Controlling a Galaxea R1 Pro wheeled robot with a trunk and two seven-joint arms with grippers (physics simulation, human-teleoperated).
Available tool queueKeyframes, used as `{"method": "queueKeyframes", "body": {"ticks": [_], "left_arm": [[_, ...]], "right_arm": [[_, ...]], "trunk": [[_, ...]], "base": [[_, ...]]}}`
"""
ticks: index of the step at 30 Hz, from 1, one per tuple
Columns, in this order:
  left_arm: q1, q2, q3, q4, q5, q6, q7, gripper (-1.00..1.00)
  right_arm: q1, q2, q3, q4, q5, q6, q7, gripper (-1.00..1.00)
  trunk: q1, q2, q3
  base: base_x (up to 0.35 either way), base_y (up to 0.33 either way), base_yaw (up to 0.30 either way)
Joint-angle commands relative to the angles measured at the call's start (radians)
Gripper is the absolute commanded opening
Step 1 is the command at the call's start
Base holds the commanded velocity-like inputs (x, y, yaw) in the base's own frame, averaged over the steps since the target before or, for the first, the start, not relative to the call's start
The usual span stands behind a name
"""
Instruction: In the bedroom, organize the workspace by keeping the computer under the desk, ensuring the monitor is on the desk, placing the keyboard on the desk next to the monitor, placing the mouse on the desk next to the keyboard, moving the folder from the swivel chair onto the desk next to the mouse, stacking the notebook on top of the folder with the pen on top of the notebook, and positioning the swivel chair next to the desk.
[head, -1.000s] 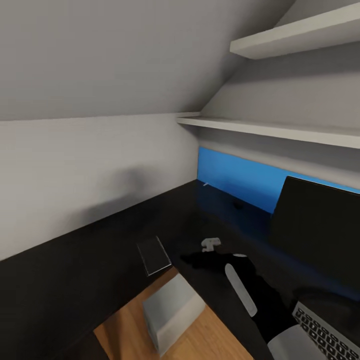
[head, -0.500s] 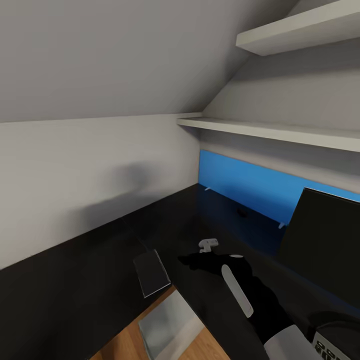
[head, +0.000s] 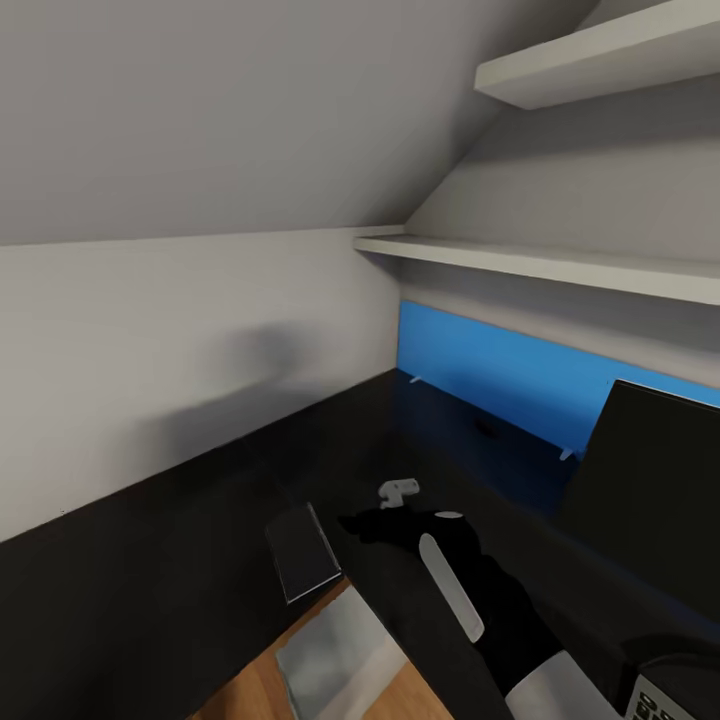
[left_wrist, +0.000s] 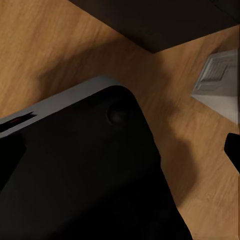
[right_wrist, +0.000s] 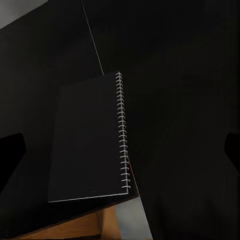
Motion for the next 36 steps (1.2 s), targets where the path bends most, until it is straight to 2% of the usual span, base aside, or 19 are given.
{"method": "queueKeyframes", "body": {"ticks": [1, 8, 27, 29, 33, 36], "left_arm": [[0.000, -0.001, 0.000, -0.001, 0.006, 0.002, -0.004, 1.00], [0.000, -0.002, -0.002, -0.001, 0.005, 0.002, -0.003, 1.00], [-0.001, -0.001, -0.007, 0.000, 0.003, 0.002, -0.003, 1.00], [-0.001, -0.001, -0.007, 0.000, 0.003, 0.002, -0.003, 1.00], [-0.001, -0.001, -0.007, 0.000, 0.003, 0.002, -0.003, 1.00], [-0.001, -0.001, -0.007, 0.000, 0.002, 0.002, -0.003, 1.00]], "right_arm": [[-0.001, 0.003, 0.001, -0.001, 0.004, 0.004, -0.003, 1.00], [0.000, 0.006, 0.005, 0.000, 0.002, 0.003, -0.015, 1.00], [-0.001, 0.007, 0.000, 0.002, 0.004, -0.004, -0.028, 1.00], [-0.002, 0.008, -0.003, 0.010, 0.003, -0.004, -0.044, 1.00], [-0.020, 0.023, -0.008, 0.065, -0.001, -0.027, -0.120, 1.00], [-0.070, 0.041, -0.023, 0.160, -0.004, -0.120, -0.225, 1.00]], "trunk": [[0.000, -0.001, -0.001], [0.000, -0.001, -0.001], [0.000, -0.001, -0.001], [0.000, -0.001, -0.001], [0.000, -0.001, -0.001], [0.000, -0.001, -0.001]], "base": [[0.251, 0.000, 0.000], [0.213, 0.000, 0.000], [0.055, 0.000, 0.000], [0.001, 0.000, 0.000], [0.000, 0.000, 0.000], [0.000, 0.000, 0.000]]}}
